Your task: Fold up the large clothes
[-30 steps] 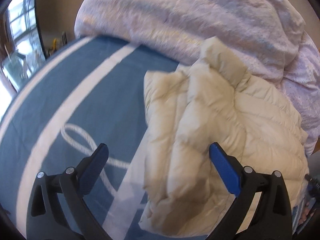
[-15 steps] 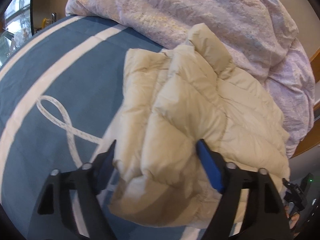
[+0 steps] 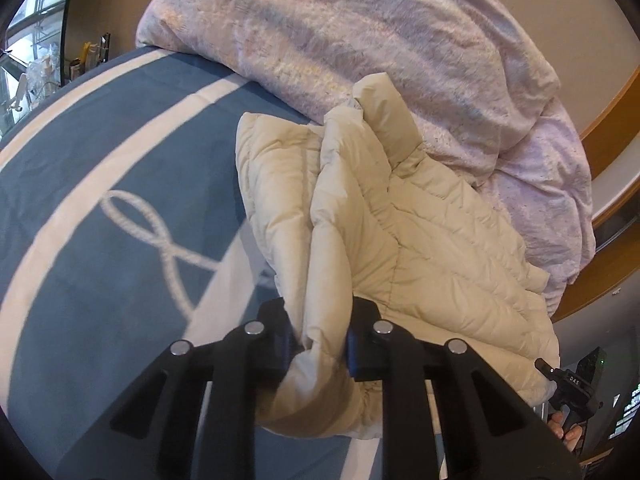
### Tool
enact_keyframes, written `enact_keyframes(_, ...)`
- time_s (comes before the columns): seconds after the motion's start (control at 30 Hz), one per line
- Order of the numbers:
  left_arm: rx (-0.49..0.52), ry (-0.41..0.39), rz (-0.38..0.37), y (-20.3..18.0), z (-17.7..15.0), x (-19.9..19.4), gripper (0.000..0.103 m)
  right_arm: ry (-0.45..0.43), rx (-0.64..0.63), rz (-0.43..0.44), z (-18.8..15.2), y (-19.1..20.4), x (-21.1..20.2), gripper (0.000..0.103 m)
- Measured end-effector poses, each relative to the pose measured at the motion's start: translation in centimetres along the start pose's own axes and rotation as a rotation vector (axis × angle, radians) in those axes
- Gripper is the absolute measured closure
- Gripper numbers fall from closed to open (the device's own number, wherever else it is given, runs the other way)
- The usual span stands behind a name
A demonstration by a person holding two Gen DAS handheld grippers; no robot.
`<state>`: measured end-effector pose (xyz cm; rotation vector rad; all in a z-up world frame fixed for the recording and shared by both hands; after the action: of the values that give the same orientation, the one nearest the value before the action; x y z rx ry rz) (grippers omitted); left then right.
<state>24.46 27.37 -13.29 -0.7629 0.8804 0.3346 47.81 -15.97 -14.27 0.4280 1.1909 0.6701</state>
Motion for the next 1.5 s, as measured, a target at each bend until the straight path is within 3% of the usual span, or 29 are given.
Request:
enact_keyframes(0.6, -0.025, 0.015, -0.028, 7.3, -7.0, -7.8, 0.084, 0.066, -0.046, 0.083, -11.5, 3.4, -3.4, 0.088)
enact_keyframes(1.13, -0.041, 0.035, -0.024, 8.2, -8.4, -8.2, 0.081, 0.077, -0.046, 0.046, -13.0, 3.0, -3.5, 0.086)
enact_keyframes(1.23, -0.051, 0.040, 0.011, 8.4, -8.4, -7.9, 0.071, 0.070, -0.059, -0.008, -13.0, 3.1, -3.6, 0.077)
enact_keyframes(1.27, -0.053, 0.039, 0.019, 8.5, -8.4, -7.8, 0.068, 0.059, -0.069, -0.046, -12.9, 3.1, -3.9, 0.068)
enact_keyframes(1.37, -0.063, 0.043, 0.037, 8.7, -8.3, -7.6, 0.048, -0.012, -0.108, -0.165, -12.3, 2.9, -5.4, 0.054)
enact_keyframes(1.5, -0.093, 0.060, 0.021, 9.1, -8.1, -7.3, 0.029, -0.111, -0.133, -0.265, -10.9, 3.5, -7.6, 0.053)
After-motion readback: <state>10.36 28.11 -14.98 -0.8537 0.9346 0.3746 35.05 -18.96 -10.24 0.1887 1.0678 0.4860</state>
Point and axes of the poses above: each gripper's, at about its wrist camera, not at the fingertips, and x roughly the way its jaws point, y to its left, z to its top, the point moved 8 cm from there along x, roughly the way its jaws point, and after that the axes turned 7 degrees about y, right-handed, at the moved point
